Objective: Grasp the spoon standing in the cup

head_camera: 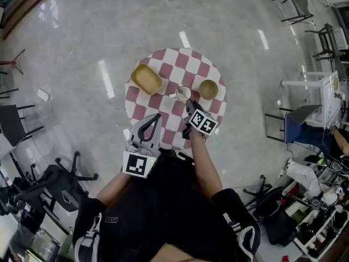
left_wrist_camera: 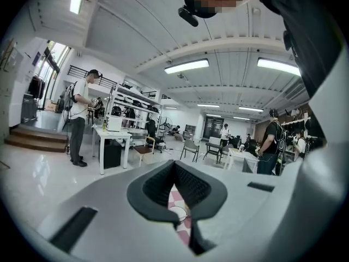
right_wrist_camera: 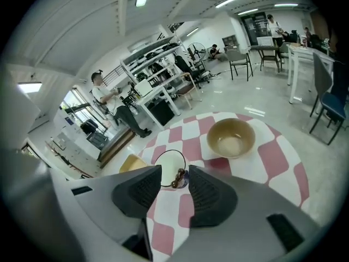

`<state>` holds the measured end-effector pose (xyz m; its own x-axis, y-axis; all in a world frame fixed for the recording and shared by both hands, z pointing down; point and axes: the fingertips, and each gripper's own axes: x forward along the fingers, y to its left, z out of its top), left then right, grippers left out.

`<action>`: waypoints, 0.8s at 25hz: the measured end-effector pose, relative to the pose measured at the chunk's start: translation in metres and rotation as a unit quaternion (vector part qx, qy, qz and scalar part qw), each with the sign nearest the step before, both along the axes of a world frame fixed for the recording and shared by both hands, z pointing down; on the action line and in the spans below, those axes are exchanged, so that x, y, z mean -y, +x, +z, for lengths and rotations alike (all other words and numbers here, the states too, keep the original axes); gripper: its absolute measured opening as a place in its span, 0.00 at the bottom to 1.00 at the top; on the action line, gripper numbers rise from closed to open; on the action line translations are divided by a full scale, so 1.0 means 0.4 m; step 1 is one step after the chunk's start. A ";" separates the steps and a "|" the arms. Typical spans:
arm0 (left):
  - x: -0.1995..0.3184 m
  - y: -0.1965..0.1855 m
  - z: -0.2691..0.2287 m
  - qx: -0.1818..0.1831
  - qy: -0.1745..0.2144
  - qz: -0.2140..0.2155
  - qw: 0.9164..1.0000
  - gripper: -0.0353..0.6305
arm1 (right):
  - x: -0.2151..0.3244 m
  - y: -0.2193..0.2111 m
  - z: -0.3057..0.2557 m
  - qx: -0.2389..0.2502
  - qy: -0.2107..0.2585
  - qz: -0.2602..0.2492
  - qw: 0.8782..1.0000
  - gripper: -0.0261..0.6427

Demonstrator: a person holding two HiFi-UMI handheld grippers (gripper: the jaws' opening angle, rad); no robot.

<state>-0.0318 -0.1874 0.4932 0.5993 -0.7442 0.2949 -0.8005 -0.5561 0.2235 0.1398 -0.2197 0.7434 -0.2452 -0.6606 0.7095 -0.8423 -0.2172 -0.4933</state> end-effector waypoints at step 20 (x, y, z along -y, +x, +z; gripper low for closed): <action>-0.056 0.013 -0.012 0.013 0.016 -0.009 1.000 0.06 | -0.028 0.008 0.002 -0.015 0.019 -0.016 1.000 0.14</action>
